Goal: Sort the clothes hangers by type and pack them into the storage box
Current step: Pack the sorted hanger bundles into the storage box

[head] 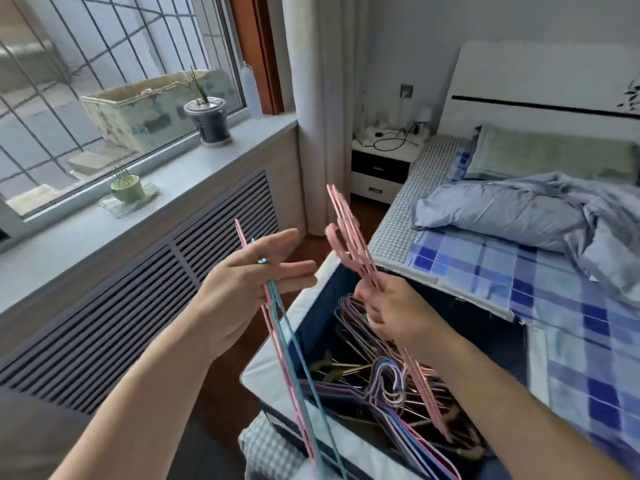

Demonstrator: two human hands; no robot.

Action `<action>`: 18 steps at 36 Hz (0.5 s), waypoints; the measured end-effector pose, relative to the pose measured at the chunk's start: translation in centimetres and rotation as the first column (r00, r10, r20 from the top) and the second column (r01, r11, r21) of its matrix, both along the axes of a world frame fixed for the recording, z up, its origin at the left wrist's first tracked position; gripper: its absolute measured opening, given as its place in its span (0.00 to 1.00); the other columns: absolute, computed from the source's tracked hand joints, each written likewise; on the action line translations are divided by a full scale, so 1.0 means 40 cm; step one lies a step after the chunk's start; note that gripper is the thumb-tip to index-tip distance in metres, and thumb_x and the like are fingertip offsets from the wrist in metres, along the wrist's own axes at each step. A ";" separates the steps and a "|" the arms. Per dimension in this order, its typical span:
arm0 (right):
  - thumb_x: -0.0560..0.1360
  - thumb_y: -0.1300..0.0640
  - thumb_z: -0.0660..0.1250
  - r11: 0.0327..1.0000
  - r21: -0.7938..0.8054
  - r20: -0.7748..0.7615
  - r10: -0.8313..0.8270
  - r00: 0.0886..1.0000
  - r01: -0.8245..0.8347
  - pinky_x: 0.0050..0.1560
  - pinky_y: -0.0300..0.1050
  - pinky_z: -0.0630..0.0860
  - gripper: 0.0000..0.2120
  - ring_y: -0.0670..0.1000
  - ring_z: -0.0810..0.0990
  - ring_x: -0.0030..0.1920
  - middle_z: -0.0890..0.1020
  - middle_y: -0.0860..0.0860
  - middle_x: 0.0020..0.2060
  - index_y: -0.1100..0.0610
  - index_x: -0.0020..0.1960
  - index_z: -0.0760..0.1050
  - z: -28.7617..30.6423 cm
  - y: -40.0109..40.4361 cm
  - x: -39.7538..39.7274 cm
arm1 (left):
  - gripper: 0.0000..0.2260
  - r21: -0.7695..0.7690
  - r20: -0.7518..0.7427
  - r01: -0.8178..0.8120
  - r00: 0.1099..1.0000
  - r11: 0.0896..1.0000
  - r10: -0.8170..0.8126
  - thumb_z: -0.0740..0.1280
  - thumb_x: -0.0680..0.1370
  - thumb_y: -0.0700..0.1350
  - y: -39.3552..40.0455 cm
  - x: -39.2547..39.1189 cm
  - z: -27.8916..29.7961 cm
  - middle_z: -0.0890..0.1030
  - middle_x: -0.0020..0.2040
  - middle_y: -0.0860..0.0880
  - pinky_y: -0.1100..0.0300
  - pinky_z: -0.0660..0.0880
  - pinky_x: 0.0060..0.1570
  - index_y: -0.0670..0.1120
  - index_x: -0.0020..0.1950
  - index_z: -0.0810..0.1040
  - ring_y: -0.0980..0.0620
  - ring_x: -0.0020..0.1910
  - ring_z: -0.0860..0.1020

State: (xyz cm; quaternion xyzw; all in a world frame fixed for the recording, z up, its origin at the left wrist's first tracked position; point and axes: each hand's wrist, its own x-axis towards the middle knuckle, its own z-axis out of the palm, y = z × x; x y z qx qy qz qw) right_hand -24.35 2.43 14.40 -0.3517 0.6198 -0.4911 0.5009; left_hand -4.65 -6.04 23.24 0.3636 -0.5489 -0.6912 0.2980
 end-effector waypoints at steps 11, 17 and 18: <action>0.82 0.39 0.56 0.895 0.424 -0.539 0.375 0.754 -0.142 0.36 0.45 0.66 0.22 0.47 0.68 0.31 0.71 0.45 0.28 0.52 0.36 0.70 -0.147 0.110 -0.151 | 0.16 -0.059 -0.015 -0.275 0.962 0.960 0.274 0.55 0.83 0.32 -0.060 0.092 -0.047 0.74 0.30 0.46 0.57 0.71 0.37 0.40 0.59 0.82 0.50 0.31 0.69; 0.83 0.50 0.57 0.787 0.617 -0.713 0.557 0.427 0.003 0.49 0.54 0.78 0.13 0.54 0.79 0.45 0.80 0.51 0.44 0.49 0.40 0.66 -0.248 0.106 -0.154 | 0.16 -0.049 0.040 -0.268 0.962 0.962 0.270 0.55 0.84 0.33 -0.063 0.074 -0.072 0.72 0.29 0.48 0.57 0.73 0.41 0.41 0.58 0.82 0.51 0.32 0.69; 0.82 0.50 0.57 0.797 0.604 -0.742 0.559 0.370 0.009 0.49 0.55 0.78 0.12 0.54 0.79 0.45 0.81 0.51 0.46 0.48 0.40 0.65 -0.265 0.105 -0.156 | 0.16 -0.042 0.039 -0.263 0.964 0.964 0.264 0.55 0.84 0.33 -0.063 0.070 -0.076 0.72 0.29 0.48 0.57 0.74 0.40 0.41 0.58 0.82 0.51 0.32 0.68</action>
